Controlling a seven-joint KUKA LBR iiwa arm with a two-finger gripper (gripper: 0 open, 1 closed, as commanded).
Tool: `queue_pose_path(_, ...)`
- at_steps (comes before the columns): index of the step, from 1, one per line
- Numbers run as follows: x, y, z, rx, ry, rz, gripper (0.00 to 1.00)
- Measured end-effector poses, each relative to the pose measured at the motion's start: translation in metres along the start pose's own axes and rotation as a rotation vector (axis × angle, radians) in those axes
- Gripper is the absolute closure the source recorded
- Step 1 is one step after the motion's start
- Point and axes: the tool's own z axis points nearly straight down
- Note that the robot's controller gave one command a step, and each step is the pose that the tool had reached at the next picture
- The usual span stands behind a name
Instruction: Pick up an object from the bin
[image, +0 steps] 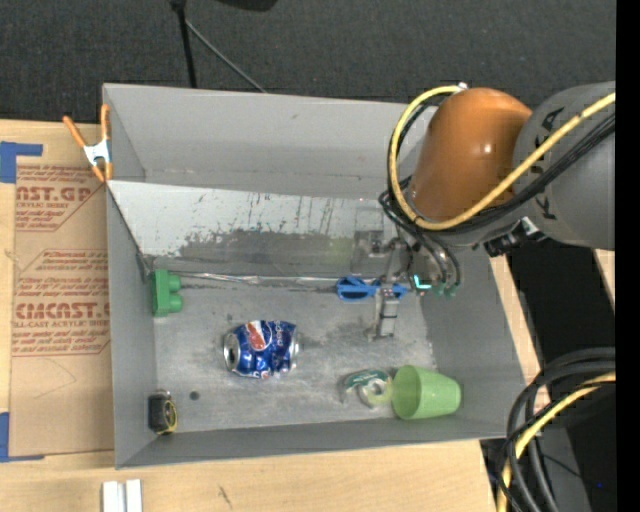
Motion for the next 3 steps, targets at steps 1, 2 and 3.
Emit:
queue_pose_path(1,-0.013,-0.059,0.069,0.002,-0.002,0.047,0.00)
queue_pose_path(2,0.043,-0.111,0.053,0.002,-0.004,0.144,0.00)
queue_pose_path(3,0.069,-0.059,0.111,-0.003,0.002,0.179,0.00)
